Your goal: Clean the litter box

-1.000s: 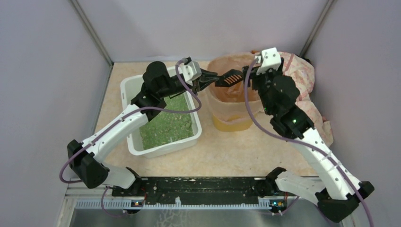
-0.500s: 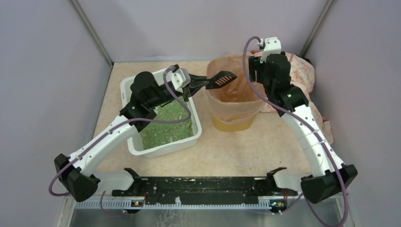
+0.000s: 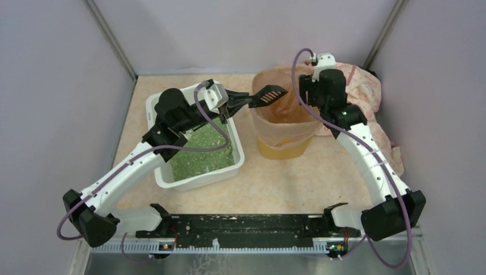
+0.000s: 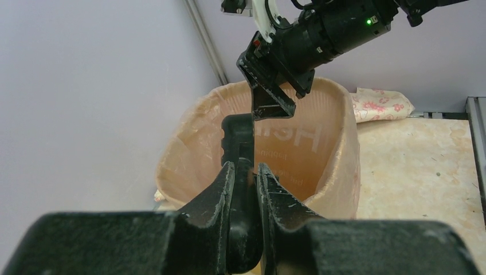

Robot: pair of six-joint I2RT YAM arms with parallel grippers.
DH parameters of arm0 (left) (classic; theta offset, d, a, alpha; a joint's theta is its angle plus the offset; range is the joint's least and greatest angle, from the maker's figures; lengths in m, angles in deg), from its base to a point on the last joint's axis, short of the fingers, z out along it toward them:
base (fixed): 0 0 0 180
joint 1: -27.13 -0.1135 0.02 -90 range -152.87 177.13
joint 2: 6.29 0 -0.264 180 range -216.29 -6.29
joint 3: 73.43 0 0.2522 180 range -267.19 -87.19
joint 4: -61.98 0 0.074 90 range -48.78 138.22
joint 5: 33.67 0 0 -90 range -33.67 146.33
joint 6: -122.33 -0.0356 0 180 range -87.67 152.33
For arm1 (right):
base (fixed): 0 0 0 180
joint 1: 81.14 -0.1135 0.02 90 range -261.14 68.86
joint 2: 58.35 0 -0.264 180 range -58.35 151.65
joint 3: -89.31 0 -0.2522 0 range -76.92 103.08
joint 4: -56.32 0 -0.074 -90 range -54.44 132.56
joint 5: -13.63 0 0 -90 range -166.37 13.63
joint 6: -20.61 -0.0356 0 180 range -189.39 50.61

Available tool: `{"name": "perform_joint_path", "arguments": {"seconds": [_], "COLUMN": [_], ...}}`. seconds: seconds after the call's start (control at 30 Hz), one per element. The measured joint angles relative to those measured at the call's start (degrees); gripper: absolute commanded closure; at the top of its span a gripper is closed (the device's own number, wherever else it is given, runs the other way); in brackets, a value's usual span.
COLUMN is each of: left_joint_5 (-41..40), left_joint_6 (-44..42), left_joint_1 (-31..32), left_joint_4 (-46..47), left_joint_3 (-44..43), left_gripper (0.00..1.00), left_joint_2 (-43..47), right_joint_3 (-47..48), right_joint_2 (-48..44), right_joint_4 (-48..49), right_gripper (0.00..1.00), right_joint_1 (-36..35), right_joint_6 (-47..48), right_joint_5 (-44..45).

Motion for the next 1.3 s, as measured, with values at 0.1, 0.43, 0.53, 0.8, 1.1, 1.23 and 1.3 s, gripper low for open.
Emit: {"name": "perform_joint_path", "arguments": {"seconds": [0.1, 0.43, 0.53, 0.8, 1.1, 1.23, 1.3], "left_joint_5": [0.02, -2.67, -3.43, -4.13, -4.0, -3.98, -4.02], "left_joint_6": [0.0, -0.02, -0.02, 0.0, 0.46, 1.2, 1.53], "left_joint_1": [0.04, 0.22, 0.22, 0.26, 0.26, 0.26, 0.31], "left_joint_4": [0.22, 0.7, 0.61, -0.76, -0.81, -0.85, -0.87], "left_joint_3": [0.0, 0.0, 0.0, 0.11, 0.11, 0.13, 0.11], "left_gripper": [1.0, 1.0, 1.0, 1.0, 1.0, 1.0, 1.0], "left_joint_2": [0.0, -2.16, -3.08, -4.09, -4.04, -3.67, -3.32], "right_joint_3": [-1.31, -3.74, -2.16, 0.7, -2.36, -3.06, -3.08], "right_joint_2": [-1.16, -8.13, -9.46, -8.17, -5.22, -3.82, -3.15], "right_joint_4": [1.68, 4.13, 3.48, 1.29, -0.17, -0.96, -0.85], "right_gripper": [0.31, 0.32, 0.32, 0.31, 0.32, 0.37, 0.39], "right_joint_1": [0.94, 2.43, 2.49, 2.67, 3.26, 3.74, 3.8], "right_joint_6": [-1.05, -4.15, -4.52, -4.31, -4.44, -4.66, -4.85], "right_joint_5": [-1.29, -7.04, -8.7, -6.05, -5.49, -6.14, -6.73]}}
